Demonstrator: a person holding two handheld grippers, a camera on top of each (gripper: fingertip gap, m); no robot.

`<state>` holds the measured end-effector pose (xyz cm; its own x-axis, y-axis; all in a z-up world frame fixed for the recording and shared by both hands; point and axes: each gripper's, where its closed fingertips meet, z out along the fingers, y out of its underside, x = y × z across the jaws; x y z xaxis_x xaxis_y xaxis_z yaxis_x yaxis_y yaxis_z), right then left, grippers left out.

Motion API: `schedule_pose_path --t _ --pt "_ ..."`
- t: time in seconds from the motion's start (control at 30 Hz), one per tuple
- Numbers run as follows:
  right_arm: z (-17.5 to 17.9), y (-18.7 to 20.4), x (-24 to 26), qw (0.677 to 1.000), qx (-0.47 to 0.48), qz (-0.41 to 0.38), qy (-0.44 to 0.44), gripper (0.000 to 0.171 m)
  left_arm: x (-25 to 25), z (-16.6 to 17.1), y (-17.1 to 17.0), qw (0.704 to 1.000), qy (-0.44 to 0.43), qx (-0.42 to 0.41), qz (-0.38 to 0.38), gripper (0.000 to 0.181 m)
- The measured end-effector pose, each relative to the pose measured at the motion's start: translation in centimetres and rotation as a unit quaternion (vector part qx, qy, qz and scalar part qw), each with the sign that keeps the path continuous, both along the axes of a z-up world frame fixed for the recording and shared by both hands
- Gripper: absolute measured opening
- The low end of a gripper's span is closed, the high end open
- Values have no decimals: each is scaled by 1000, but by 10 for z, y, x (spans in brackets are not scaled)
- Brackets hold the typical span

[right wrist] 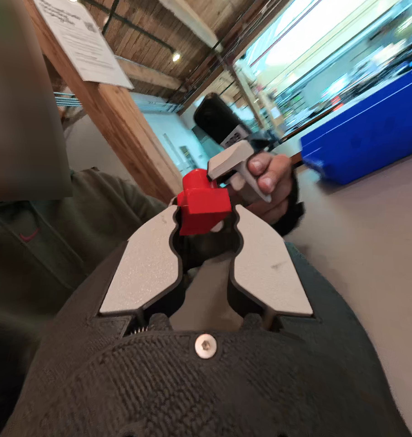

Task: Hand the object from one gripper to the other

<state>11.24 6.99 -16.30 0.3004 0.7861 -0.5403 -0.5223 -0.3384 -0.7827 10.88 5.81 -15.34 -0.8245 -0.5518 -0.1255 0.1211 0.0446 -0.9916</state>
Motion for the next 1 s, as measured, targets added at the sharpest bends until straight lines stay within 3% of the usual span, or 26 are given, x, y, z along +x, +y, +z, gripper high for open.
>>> schedule_pose_path --t 0.1,0.17,0.23,0.27,0.4,0.5,0.6,0.67,0.8,0.9,1.0 --pt "1 12 19 984 69 -139 -92 61 19 6 21 996 40 -25 79 63" --pt "-4 21 31 933 123 -251 -225 73 33 2 32 987 85 -28 137 63" --pt "-5 28 45 861 165 -346 -334 88 42 -1 37 978 112 -24 175 63" --pt "-5 28 45 844 178 -358 -359 84 45 -3 39 974 118 -20 192 63" --pt "-17 32 37 869 141 -318 -352 93 50 -7 38 970 108 6 218 63" --pt "-21 30 23 891 135 -272 -337 89 51 -10 36 970 98 21 220 63" --pt "-22 31 20 894 128 -269 -334 86 49 -10 31 973 100 19 207 63" --pt "-23 33 25 886 126 -284 -343 73 48 -11 25 976 102 18 193 63" --pt "-27 33 26 885 116 -278 -356 72 49 -13 26 975 103 22 197 63" --pt "-21 29 25 902 112 -256 -328 72 45 -7 24 980 104 -14 171 63" --pt "-1 23 25 932 123 -242 -239 71 38 13 27 981 98 -102 132 72"
